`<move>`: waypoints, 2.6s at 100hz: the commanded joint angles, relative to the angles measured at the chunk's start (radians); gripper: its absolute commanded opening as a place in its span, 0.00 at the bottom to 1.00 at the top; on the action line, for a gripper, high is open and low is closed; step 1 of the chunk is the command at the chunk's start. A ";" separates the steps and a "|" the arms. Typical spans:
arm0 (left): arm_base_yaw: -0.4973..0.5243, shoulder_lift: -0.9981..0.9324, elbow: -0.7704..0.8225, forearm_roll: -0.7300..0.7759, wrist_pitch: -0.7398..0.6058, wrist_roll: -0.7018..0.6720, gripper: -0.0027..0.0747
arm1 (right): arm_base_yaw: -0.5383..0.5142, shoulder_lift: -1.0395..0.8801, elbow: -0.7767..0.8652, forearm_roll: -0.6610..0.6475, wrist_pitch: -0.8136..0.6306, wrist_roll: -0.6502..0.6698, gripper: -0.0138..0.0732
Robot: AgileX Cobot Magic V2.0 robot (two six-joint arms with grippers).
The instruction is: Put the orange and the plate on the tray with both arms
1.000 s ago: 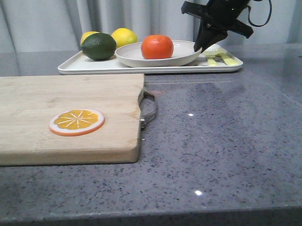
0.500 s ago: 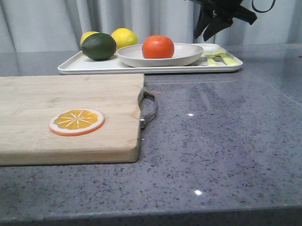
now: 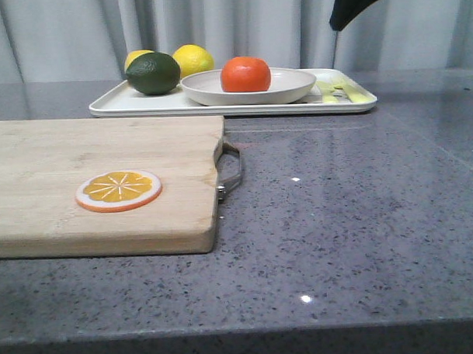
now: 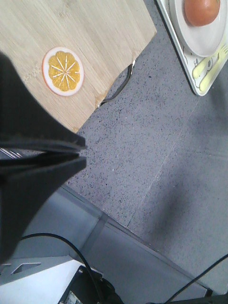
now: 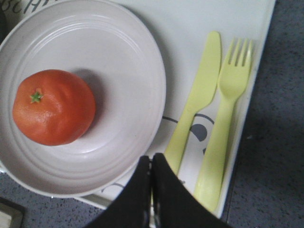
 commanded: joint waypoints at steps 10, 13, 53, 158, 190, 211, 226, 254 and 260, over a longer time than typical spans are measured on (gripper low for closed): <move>0.000 0.003 -0.018 -0.011 -0.064 -0.007 0.01 | -0.001 -0.175 0.029 -0.001 0.001 -0.016 0.08; 0.000 0.003 -0.016 -0.008 -0.064 -0.007 0.01 | 0.000 -0.194 0.046 -0.001 0.003 -0.020 0.08; 0.000 -0.075 -0.007 0.000 -0.089 -0.007 0.01 | 0.049 -0.569 0.508 -0.002 -0.175 -0.112 0.08; 0.000 -0.262 0.216 0.000 -0.238 -0.007 0.01 | 0.050 -1.646 1.628 -0.006 -0.579 -0.174 0.08; 0.000 -0.262 0.245 0.000 -0.267 -0.007 0.01 | 0.050 -1.899 1.782 -0.006 -0.576 -0.174 0.08; 0.000 -0.262 0.245 0.000 -0.267 -0.007 0.01 | 0.050 -1.964 1.820 -0.005 -0.568 -0.173 0.08; 0.000 -0.262 0.245 0.000 -0.263 -0.007 0.01 | 0.050 -1.964 1.820 -0.005 -0.557 -0.173 0.08; 0.000 -0.262 0.245 0.000 -0.263 -0.007 0.01 | 0.050 -1.964 1.820 -0.005 -0.538 -0.173 0.08; 0.000 -0.262 0.245 0.000 -0.263 -0.007 0.01 | 0.050 -1.964 1.820 -0.005 -0.538 -0.173 0.08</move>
